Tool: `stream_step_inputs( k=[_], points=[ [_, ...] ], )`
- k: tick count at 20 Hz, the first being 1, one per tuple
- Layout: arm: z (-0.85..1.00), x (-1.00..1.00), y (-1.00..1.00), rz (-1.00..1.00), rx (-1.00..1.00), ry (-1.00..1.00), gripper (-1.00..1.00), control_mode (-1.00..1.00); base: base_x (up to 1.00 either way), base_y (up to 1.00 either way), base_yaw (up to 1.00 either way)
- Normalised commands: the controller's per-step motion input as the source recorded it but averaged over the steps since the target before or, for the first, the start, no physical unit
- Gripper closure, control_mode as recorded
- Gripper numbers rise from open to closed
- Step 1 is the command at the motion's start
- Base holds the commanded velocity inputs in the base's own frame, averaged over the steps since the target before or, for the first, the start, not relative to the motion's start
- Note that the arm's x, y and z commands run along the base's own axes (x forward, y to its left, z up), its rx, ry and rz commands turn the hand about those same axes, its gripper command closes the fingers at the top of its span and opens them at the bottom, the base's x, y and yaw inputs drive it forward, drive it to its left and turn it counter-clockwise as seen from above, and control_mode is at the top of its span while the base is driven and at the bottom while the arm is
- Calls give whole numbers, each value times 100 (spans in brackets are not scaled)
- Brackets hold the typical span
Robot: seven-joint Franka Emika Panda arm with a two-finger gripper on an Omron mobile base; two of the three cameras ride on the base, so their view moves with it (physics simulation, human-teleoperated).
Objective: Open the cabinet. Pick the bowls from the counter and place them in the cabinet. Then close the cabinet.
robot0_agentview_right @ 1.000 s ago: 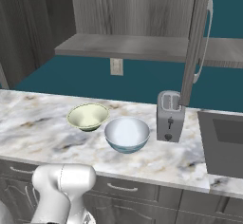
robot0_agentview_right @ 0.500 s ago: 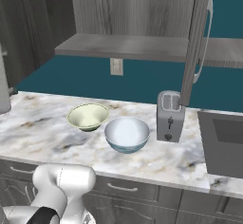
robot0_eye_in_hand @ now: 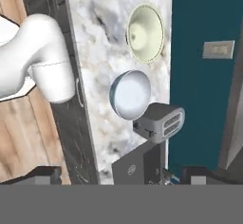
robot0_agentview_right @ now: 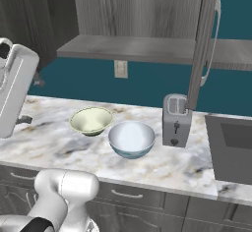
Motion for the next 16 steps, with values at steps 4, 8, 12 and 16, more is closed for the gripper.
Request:
stream_step_inputs(
  k=[4,8,12,16],
  points=[
    [-10,0,-59,-45,16,1,-100,-100,0,0,0],
    [-3,0,-20,-37,20,-5,-100,-100,0,0,0],
    [0,2,13,-18,19,-13,-100,-100,0,0,0],
    [0,20,16,-10,18,-13,-100,-100,0,0,0]
  ],
)
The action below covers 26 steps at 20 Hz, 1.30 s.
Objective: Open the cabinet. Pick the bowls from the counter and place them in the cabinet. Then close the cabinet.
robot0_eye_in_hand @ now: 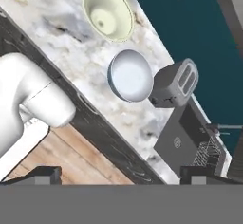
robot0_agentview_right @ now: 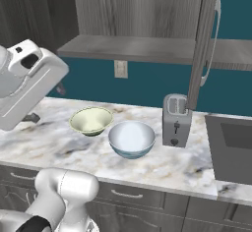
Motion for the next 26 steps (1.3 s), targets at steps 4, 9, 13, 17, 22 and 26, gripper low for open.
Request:
stream_step_inputs(
  k=[4,9,13,17,22,26],
  points=[
    [-3,10,-2,-15,11,-18,-100,-100,0,0,0],
    [-18,4,-6,-22,7,-17,-100,-100,0,0,0],
    [-29,9,0,-15,15,-5,-100,-100,0,0,0],
    [-2,16,0,-1,18,13,-100,-100,0,0,0],
    [0,5,0,0,17,20,-100,-100,0,0,0],
    [-11,19,0,4,1,20,-100,-100,0,0,0]
  ],
)
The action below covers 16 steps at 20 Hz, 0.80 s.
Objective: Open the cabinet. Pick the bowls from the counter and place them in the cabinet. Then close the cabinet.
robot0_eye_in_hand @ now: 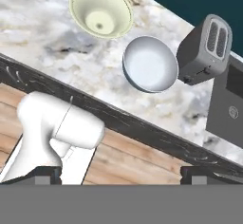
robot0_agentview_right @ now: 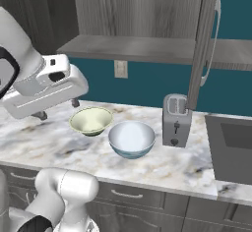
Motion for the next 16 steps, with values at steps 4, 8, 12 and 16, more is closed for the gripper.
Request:
stream_step_inputs(
  k=[4,8,12,16],
  points=[
    [-56,16,0,9,0,1,-100,-100,0,0,0],
    [-71,17,0,10,0,-5,-100,-100,0,0,0],
    [-52,20,0,9,0,-7,-100,-100,0,0,0],
    [-13,22,0,8,0,-1,-100,-100,0,0,0]
  ],
)
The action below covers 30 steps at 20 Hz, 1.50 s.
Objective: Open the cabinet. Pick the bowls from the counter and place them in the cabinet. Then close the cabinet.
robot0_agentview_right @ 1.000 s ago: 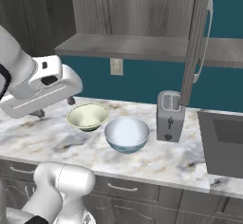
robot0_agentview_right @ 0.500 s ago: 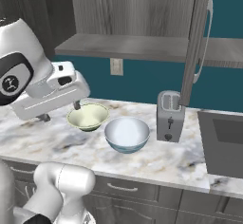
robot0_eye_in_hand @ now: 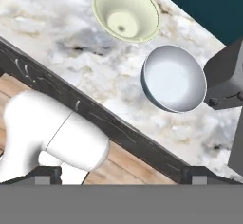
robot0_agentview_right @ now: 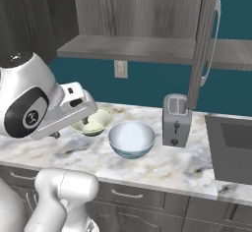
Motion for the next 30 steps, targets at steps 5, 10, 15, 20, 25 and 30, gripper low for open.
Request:
stream_step_inputs(
  k=[5,10,15,20,25,30],
  points=[
    [-1,22,0,10,0,0,-100,-100,0,0,0],
    [-11,30,0,10,0,4,-100,-100,0,0,0],
    [-42,20,0,8,0,9,-100,-100,0,0,0],
    [-40,23,0,2,0,1,-100,-100,0,0,0],
    [-46,28,-14,0,0,-1,-100,-100,0,0,0],
    [-40,33,-14,0,0,-3,-100,-100,0,0,0]
  ],
)
